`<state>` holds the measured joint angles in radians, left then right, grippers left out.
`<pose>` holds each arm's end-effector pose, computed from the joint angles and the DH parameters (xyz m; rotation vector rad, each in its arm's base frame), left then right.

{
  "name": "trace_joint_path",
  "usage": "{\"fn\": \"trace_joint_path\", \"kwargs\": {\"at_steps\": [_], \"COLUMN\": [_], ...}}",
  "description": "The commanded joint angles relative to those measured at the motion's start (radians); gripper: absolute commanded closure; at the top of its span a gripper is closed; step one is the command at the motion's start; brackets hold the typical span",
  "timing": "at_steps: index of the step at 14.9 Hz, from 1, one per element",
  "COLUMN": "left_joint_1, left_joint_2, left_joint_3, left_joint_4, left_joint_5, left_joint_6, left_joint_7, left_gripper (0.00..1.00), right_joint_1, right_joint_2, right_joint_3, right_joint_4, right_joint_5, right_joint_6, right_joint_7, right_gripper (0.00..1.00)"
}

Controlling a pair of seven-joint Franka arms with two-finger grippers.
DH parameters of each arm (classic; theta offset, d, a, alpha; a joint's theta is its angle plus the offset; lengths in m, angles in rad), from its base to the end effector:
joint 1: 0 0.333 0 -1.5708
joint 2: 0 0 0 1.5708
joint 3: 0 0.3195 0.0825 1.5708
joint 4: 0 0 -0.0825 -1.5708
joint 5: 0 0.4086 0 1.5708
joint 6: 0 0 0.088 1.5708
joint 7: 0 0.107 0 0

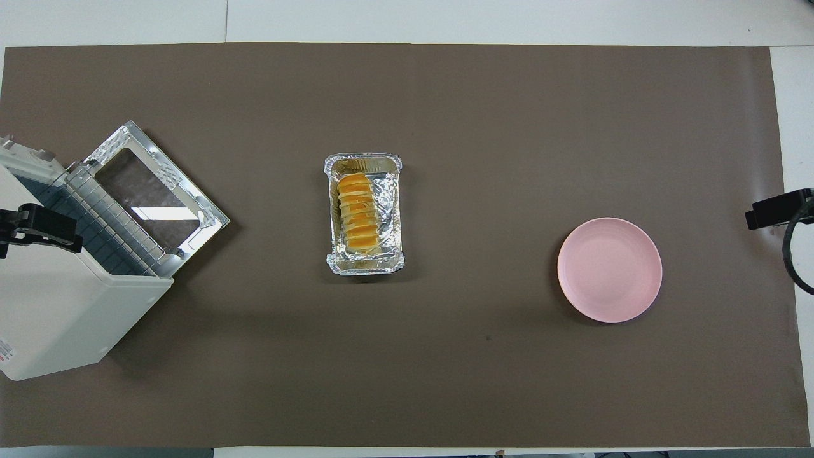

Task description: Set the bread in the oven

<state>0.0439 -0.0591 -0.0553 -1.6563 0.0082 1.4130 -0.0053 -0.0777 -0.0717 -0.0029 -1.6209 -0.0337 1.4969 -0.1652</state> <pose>0.5410 -0.0060 0.6071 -3.1154 0.0080 0.2877 0.5463 -0.0480 0.6375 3.1109 0.1292 -0.0872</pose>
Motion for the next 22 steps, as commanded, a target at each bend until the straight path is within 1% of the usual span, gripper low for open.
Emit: {"fn": "trace_joint_path", "kwargs": {"at_steps": [1, 10, 12, 18, 19, 20, 22], "left_joint_1": [-0.004, -0.004, -0.004, -0.005, -0.021, -0.062, -0.186], "left_joint_2": [-0.019, -0.019, -0.019, -0.019, -0.028, -0.031, -0.015], "left_joint_3": [0.005, 0.005, 0.005, 0.000, -0.008, -0.020, -0.026], "left_joint_4": [-0.016, -0.016, -0.016, -0.014, -0.020, -0.020, -0.025], "left_joint_5": [-0.001, -0.001, -0.001, -0.004, -0.005, -0.011, -0.013], "left_joint_6": [-0.002, -0.002, -0.002, -0.012, -0.025, -0.003, 0.168], "left_joint_7": [0.002, 0.002, 0.002, 0.008, 0.008, -0.013, -0.149], "left_gripper": [0.00, 0.00, 0.00, 0.00, 0.00, 0.00, 0.00], "right_joint_1": [-0.014, -0.019, -0.019, -0.019, -0.019, -0.019, -0.010], "right_joint_2": [-0.028, -0.027, -0.028, -0.028, -0.028, -0.030, -0.031], "right_joint_3": [-0.006, -0.005, -0.008, -0.012, -0.012, -0.012, -0.009], "right_joint_4": [-0.028, -0.025, -0.025, -0.022, -0.023, -0.025, -0.025], "right_joint_5": [0.003, 0.021, 0.052, 0.049, 0.049, 0.048, 0.048], "right_joint_6": [0.005, 0.011, 0.012, 0.014, 0.005, -0.010, -0.018], "right_joint_7": [0.042, 0.016, 0.016, 0.029, 0.024, 0.024, 0.021], "right_gripper": [0.00, 0.00, 0.00, 0.00, 0.00, 0.00, 0.00]}}
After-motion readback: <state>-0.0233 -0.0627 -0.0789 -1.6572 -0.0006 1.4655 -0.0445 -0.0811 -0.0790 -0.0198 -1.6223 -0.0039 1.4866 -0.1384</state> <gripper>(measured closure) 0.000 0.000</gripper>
